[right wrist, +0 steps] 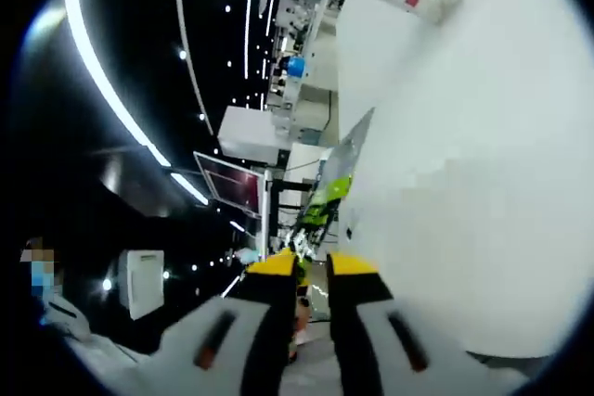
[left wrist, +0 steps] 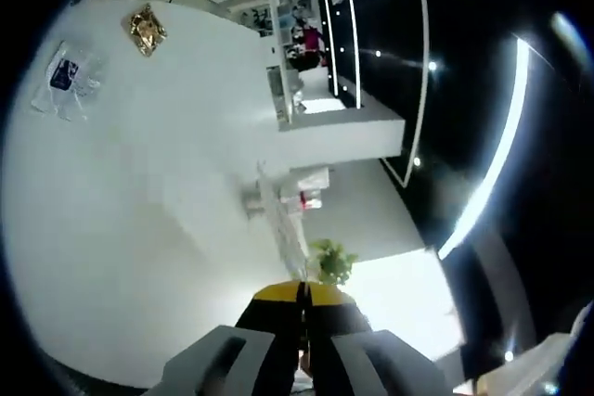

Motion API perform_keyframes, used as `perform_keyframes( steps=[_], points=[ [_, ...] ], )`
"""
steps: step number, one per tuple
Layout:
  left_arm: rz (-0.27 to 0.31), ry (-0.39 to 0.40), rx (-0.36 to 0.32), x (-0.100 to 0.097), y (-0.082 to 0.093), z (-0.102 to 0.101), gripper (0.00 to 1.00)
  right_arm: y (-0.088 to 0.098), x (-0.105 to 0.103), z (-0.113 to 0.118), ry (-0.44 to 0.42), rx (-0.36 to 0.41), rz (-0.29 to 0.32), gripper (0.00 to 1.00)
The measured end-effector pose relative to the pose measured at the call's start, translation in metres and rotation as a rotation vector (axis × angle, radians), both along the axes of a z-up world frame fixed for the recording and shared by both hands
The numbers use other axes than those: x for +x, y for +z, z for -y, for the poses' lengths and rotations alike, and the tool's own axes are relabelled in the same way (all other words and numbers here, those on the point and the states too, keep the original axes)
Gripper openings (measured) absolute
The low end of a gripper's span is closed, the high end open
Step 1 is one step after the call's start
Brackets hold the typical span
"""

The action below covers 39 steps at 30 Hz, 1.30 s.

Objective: Arrange the skincare products in the storage area until every visible bottle or jar stands upright without overlapping.

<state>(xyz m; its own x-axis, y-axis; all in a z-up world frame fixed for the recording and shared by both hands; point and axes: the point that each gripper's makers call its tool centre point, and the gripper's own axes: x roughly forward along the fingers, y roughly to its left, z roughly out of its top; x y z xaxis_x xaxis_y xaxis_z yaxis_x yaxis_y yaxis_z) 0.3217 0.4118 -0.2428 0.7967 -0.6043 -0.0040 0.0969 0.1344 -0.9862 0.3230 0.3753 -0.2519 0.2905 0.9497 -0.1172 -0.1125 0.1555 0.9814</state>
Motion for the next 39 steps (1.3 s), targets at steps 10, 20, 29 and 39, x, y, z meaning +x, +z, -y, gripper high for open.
perform_keyframes(
  steps=[10, 20, 29, 39],
  points=[
    [0.085, -0.176, 0.028, -0.026, 0.029, 0.032, 0.00, 0.031, 0.012, 0.003, -0.038, 0.089, 0.046, 0.06],
    [0.182, -0.225, -0.037, -0.032, 0.053, 0.038, 0.16, 0.060, -0.030, -0.005, 0.265, 0.058, 0.269, 0.03],
    [0.218, -0.236, 0.022, -0.034, 0.047, 0.039, 0.02, 0.063, -0.023, -0.009, 0.243, 0.065, 0.299, 0.05],
    [0.194, -0.246, 0.001, -0.032, 0.044, 0.041, 0.02, 0.070, -0.004, -0.003, 0.166, 0.078, 0.286, 0.03]
  ],
)
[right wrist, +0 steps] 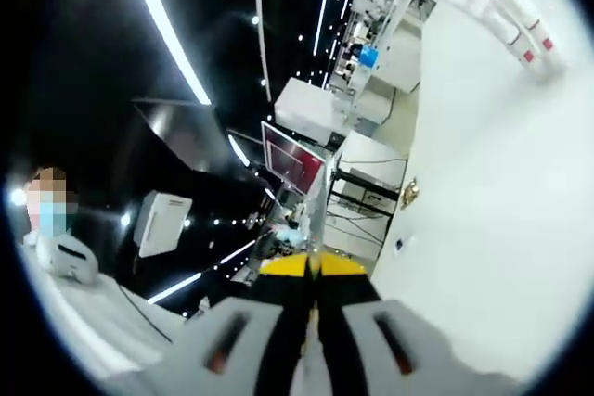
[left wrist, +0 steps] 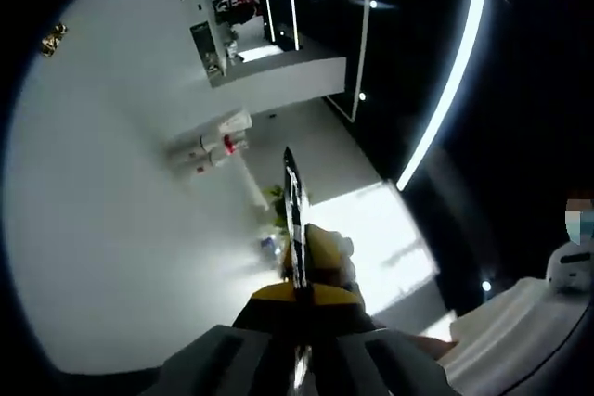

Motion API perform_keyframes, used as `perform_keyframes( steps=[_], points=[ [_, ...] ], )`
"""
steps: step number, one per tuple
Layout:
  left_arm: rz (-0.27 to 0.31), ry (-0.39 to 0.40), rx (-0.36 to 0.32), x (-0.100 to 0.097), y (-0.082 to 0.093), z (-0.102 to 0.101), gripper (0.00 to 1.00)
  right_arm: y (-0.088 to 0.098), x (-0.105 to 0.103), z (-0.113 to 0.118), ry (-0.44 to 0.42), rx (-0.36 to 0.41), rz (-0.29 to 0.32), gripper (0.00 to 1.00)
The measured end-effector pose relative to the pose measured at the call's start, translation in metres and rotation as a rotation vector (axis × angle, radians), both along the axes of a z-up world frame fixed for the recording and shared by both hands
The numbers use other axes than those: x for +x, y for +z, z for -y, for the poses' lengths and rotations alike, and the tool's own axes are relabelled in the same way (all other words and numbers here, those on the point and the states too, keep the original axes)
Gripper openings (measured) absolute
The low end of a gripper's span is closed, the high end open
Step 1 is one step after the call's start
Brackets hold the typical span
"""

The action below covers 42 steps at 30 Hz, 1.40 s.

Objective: Arrange the skincare products in the storage area until every visible bottle or jar stands upright without overlapping.

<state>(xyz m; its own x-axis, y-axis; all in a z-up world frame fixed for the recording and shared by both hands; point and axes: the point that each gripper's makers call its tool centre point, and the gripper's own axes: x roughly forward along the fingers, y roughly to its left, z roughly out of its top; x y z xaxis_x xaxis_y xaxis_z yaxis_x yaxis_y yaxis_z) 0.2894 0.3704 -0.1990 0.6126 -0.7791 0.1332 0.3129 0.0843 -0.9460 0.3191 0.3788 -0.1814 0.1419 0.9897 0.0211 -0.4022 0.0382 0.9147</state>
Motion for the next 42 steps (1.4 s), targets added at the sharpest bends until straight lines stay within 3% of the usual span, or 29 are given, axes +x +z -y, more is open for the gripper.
perform_keyframes(
  steps=[3, 5, 8, 11, 14, 16, 18, 20, 22, 25, 28, 30, 31, 34, 38, 40, 42],
  points=[
    [0.004, 0.010, -0.023, 0.001, 0.002, -0.004, 0.04, 0.006, 0.009, 0.003, -0.039, 0.045, -0.025, 0.03],
    [0.011, 0.003, -0.052, -0.001, 0.007, -0.004, 0.02, 0.009, 0.010, 0.001, -0.025, 0.037, -0.025, 0.03],
    [0.018, 0.011, -0.026, 0.000, 0.005, -0.004, 0.02, 0.009, 0.009, 0.000, -0.025, 0.014, 0.006, 0.05],
    [0.016, -0.004, -0.010, -0.002, 0.004, -0.001, 0.01, 0.013, 0.025, 0.007, -0.115, 0.030, 0.002, 0.08],
    [0.025, -0.017, 0.008, -0.003, 0.003, 0.003, 0.01, 0.014, 0.028, 0.012, -0.118, 0.024, 0.006, 0.04],
    [0.028, -0.020, 0.023, -0.004, 0.001, 0.003, 0.01, 0.009, 0.029, 0.011, -0.118, -0.044, 0.103, 0.04],
    [0.028, -0.013, 0.017, -0.004, 0.001, 0.001, 0.01, 0.016, 0.027, 0.009, -0.115, 0.007, 0.037, 0.04],
    [0.031, 0.004, 0.018, -0.002, 0.001, -0.003, 0.01, 0.014, 0.025, 0.006, -0.107, -0.001, 0.035, 0.10],
    [0.014, 0.065, 0.005, 0.004, 0.001, -0.012, 0.01, 0.008, 0.014, 0.002, -0.058, -0.024, 0.026, 0.23],
    [-0.013, 0.171, -0.053, 0.015, 0.001, -0.033, 0.01, -0.009, -0.008, -0.001, 0.032, -0.115, 0.076, 0.17],
    [-0.025, 0.253, -0.085, 0.021, 0.000, -0.051, 0.01, -0.022, -0.025, -0.004, 0.082, -0.158, 0.083, 0.06],
    [-0.026, 0.255, -0.077, 0.021, -0.002, -0.052, 0.01, -0.023, -0.027, -0.006, 0.087, -0.155, 0.090, 0.06],
    [-0.023, 0.245, -0.064, 0.020, -0.002, -0.049, 0.01, -0.023, -0.022, -0.005, 0.046, -0.153, 0.088, 0.04],
    [-0.015, 0.246, -0.039, 0.022, -0.003, -0.047, 0.01, -0.024, -0.019, -0.003, 0.036, -0.152, 0.093, 0.03],
    [0.016, 0.249, -0.007, 0.025, -0.002, -0.045, 0.04, -0.019, -0.012, 0.000, 0.029, -0.174, 0.206, 0.02],
    [0.016, 0.264, 0.021, 0.026, -0.007, -0.047, 0.10, -0.017, -0.005, 0.003, 0.004, -0.173, 0.202, 0.02],
    [0.021, 0.282, 0.022, 0.028, -0.006, -0.051, 0.08, -0.016, 0.005, 0.008, -0.012, -0.166, 0.190, 0.02]
  ],
)
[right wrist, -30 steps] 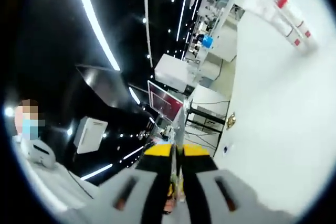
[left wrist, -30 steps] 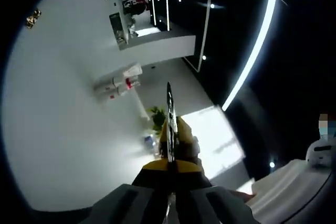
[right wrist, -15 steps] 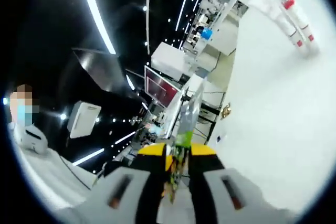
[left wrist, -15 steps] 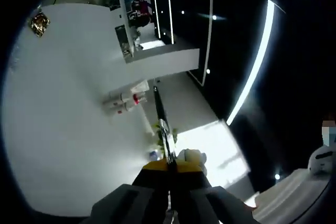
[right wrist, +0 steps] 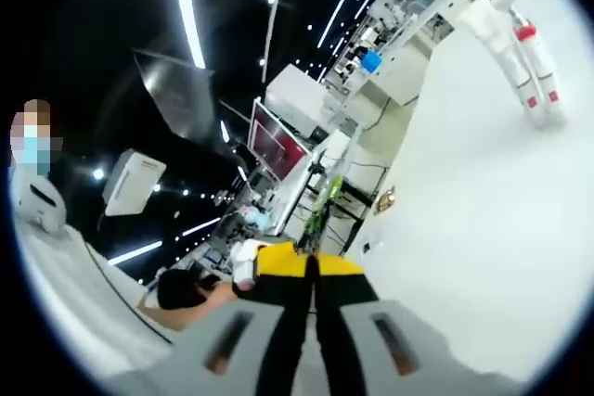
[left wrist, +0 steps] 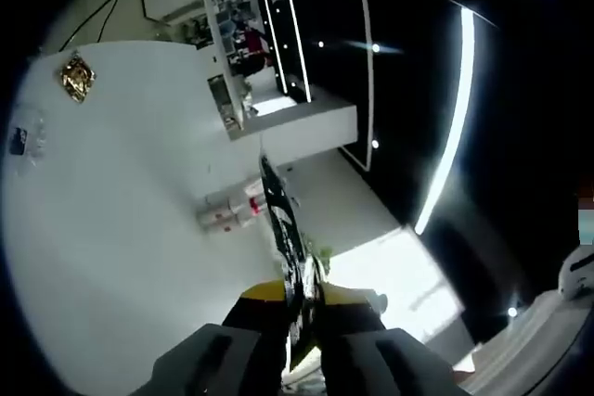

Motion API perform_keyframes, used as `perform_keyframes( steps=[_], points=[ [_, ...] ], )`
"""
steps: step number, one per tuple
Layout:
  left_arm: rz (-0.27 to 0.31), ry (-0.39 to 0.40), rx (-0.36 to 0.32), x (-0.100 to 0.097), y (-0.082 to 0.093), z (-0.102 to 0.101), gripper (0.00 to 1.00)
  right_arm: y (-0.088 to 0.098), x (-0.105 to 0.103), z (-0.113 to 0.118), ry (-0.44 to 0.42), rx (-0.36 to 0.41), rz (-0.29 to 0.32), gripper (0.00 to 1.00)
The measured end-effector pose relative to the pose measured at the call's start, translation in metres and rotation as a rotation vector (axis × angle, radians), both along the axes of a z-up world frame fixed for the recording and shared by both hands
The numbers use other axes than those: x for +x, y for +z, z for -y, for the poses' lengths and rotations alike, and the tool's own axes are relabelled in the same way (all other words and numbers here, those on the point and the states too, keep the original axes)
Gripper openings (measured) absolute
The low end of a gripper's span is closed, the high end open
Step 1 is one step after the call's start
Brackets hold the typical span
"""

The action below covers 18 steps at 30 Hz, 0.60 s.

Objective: Arrange the skincare products in the storage area until every visible bottle or jar stands upright without overlapping.

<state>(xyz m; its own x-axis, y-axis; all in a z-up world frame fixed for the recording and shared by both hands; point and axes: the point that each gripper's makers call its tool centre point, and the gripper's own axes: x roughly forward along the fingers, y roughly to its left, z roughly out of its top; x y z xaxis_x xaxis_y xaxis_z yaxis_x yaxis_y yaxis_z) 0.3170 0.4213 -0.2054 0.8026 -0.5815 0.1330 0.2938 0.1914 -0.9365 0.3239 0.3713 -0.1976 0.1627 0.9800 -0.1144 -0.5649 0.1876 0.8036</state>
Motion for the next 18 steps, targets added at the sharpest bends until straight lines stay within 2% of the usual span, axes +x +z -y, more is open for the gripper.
perform_keyframes(
  steps=[2, 3, 6, 8, 13, 15, 18],
  points=[
    [0.009, -0.007, -0.020, 0.002, 0.002, -0.002, 0.03, 0.001, 0.002, 0.000, 0.006, 0.000, 0.002, 0.02],
    [-0.005, -0.016, -0.012, 0.003, 0.000, 0.000, 0.03, 0.000, 0.003, -0.001, 0.014, -0.019, 0.024, 0.02],
    [-0.012, -0.033, -0.012, 0.005, -0.001, -0.001, 0.03, -0.001, 0.006, -0.002, 0.017, -0.022, 0.014, 0.02],
    [0.008, -0.032, 0.018, 0.009, 0.000, -0.003, 0.02, -0.001, 0.009, -0.005, 0.010, -0.022, 0.010, 0.02],
    [0.014, -0.046, 0.067, 0.018, -0.001, -0.004, 0.01, -0.004, 0.019, -0.007, -0.014, -0.041, -0.003, 0.02],
    [0.009, -0.055, 0.086, 0.027, -0.004, -0.005, 0.01, -0.006, 0.026, -0.007, -0.020, -0.055, 0.006, 0.02],
    [-0.002, -0.060, 0.111, 0.043, -0.007, -0.004, 0.01, -0.011, 0.042, -0.007, -0.037, -0.055, -0.018, 0.02]
  ],
)
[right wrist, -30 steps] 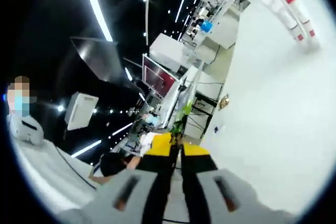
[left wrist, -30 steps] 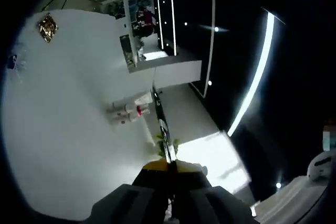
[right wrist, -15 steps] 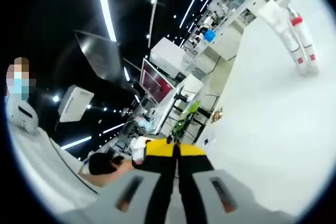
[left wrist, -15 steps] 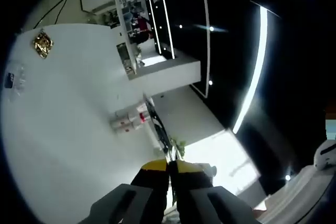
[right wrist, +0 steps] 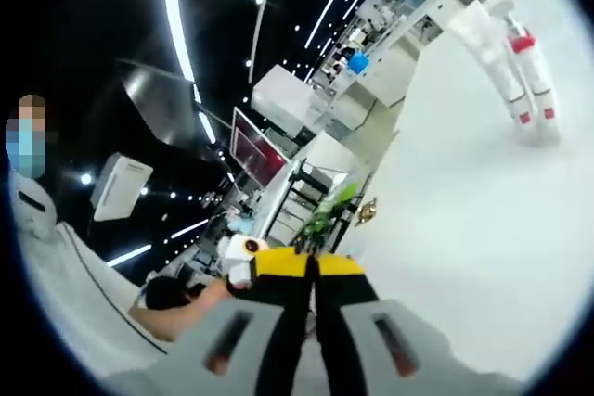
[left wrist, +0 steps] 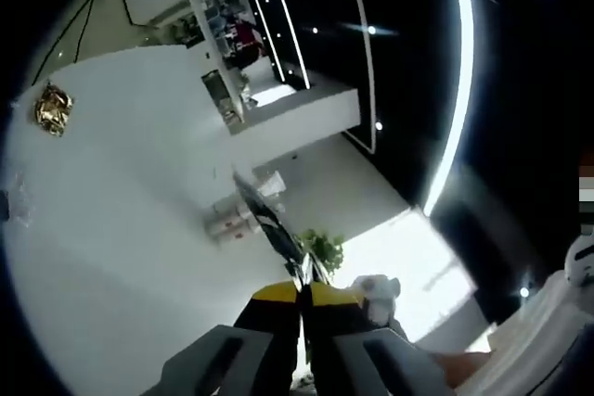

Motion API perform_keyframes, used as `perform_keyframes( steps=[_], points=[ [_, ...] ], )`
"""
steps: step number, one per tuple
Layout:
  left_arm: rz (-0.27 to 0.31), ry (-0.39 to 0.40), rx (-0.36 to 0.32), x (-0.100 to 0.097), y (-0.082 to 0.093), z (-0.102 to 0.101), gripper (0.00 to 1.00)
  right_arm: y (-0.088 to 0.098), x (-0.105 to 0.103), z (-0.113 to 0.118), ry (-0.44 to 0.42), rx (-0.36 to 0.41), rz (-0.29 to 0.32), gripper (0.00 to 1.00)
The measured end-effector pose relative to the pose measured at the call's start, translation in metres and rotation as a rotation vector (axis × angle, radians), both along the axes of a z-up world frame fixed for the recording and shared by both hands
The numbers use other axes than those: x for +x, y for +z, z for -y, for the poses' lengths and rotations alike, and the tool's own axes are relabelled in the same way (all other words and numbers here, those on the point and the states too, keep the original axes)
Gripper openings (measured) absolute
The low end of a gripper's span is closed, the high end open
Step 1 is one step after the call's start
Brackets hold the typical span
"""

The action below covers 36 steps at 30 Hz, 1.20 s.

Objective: Arrange the skincare products in the storage area until every visible bottle or jar stands upright without overlapping.

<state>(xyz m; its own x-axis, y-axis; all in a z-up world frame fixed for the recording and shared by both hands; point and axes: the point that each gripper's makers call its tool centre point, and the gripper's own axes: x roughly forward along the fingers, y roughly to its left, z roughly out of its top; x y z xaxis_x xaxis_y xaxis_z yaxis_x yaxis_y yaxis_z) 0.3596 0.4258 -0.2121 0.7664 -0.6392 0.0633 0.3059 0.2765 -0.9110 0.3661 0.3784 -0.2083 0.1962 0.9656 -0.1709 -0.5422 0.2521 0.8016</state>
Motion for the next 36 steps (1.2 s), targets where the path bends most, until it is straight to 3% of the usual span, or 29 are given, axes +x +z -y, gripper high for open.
perform_keyframes(
  steps=[7, 14, 18, 19, 21, 22, 25, 31, 36],
  points=[
    [-0.022, 0.021, 0.044, 0.037, -0.003, -0.009, 0.01, -0.006, 0.036, -0.009, -0.026, 0.029, -0.049, 0.03],
    [-0.038, 0.051, 0.074, 0.080, -0.012, -0.020, 0.00, -0.020, 0.076, -0.012, -0.054, -0.014, -0.062, 0.06],
    [-0.066, 0.056, 0.077, 0.099, -0.023, -0.018, 0.00, -0.030, 0.091, -0.008, -0.080, -0.025, -0.083, 0.03],
    [-0.081, 0.052, 0.082, 0.105, -0.030, -0.016, 0.00, -0.037, 0.097, -0.006, -0.093, -0.061, -0.070, 0.03],
    [-0.117, 0.051, 0.092, 0.114, -0.042, -0.013, 0.00, -0.049, 0.106, -0.003, -0.117, -0.091, -0.089, 0.02],
    [-0.142, 0.053, 0.096, 0.118, -0.049, -0.011, 0.00, -0.054, 0.107, -0.002, -0.125, -0.099, -0.130, 0.02],
    [-0.170, 0.060, 0.119, 0.129, -0.062, -0.009, 0.00, -0.072, 0.120, 0.000, -0.152, -0.126, -0.144, 0.01],
    [-0.198, 0.061, 0.113, 0.147, -0.077, -0.010, 0.00, -0.085, 0.136, 0.000, -0.163, -0.132, -0.161, 0.01],
    [-0.173, 0.040, 0.129, 0.166, -0.076, -0.009, 0.00, -0.085, 0.151, 0.000, -0.194, -0.113, -0.145, 0.01]
  ],
)
